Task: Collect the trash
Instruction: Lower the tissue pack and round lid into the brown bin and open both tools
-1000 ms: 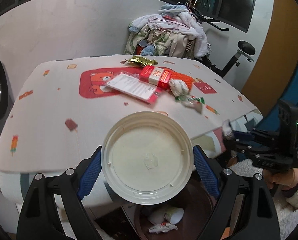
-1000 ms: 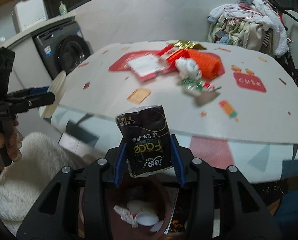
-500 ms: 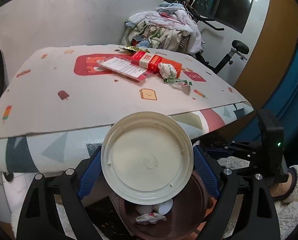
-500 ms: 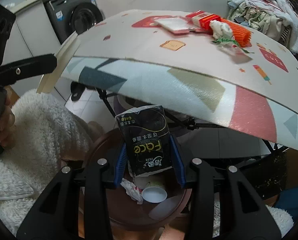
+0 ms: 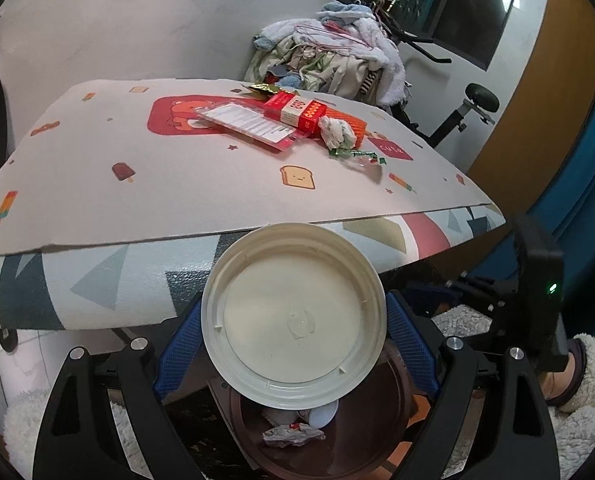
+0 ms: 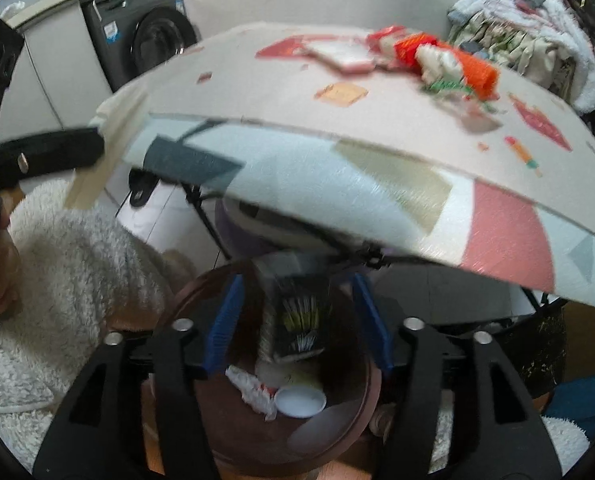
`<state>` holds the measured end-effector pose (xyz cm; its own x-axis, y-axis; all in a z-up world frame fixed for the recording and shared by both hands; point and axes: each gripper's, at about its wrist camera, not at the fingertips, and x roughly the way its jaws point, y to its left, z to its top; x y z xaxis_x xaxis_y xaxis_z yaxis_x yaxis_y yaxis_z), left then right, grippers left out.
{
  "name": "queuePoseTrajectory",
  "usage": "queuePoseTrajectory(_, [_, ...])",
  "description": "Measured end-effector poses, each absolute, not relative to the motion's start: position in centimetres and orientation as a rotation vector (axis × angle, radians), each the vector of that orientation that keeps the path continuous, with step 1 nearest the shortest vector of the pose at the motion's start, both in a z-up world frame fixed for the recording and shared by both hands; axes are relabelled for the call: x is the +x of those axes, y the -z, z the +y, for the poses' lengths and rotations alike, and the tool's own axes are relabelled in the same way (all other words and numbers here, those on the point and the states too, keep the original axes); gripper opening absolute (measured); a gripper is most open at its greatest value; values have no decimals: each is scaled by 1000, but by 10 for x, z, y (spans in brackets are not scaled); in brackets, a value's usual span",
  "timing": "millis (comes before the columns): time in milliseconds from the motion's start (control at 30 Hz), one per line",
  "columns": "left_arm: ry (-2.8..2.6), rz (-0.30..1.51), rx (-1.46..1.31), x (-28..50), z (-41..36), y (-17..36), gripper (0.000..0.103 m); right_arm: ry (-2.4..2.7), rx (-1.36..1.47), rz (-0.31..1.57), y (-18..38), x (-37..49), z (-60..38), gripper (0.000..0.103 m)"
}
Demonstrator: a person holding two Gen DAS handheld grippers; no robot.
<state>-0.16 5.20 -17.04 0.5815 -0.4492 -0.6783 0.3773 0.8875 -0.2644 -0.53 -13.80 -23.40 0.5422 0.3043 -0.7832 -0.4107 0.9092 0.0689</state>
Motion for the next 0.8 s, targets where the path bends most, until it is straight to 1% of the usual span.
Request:
queuePoseTrajectory(33, [480,812,-86,-2,50,170,85,-414,-126,878,231,-6,-140,65])
queuePoseTrajectory(67, [478,809,-82,-2,49,170,85,-400,-124,853,227,-7,-142,70])
queuePoseTrajectory(100, [477,807,-77,-1,48,171,85,-383,-121,825,223,-8,-145,76])
queuePoseTrajectory(133, [478,808,-72,-1,47,172,85,-368,-115,792,218,-10,-148,80])
queuePoseTrajectory(167, [481,812,-69,0,45,173,85,-348,-111,760,213,-11,-151,88])
queuePoseTrajectory(267, [491,821,-41,0,38,176,85,-269,-110,672,200,-13,-163,97])
queuePoseTrajectory(800, [599,825,121,-11,-2,184,86,-138,-5,674,201,-4,-200,97])
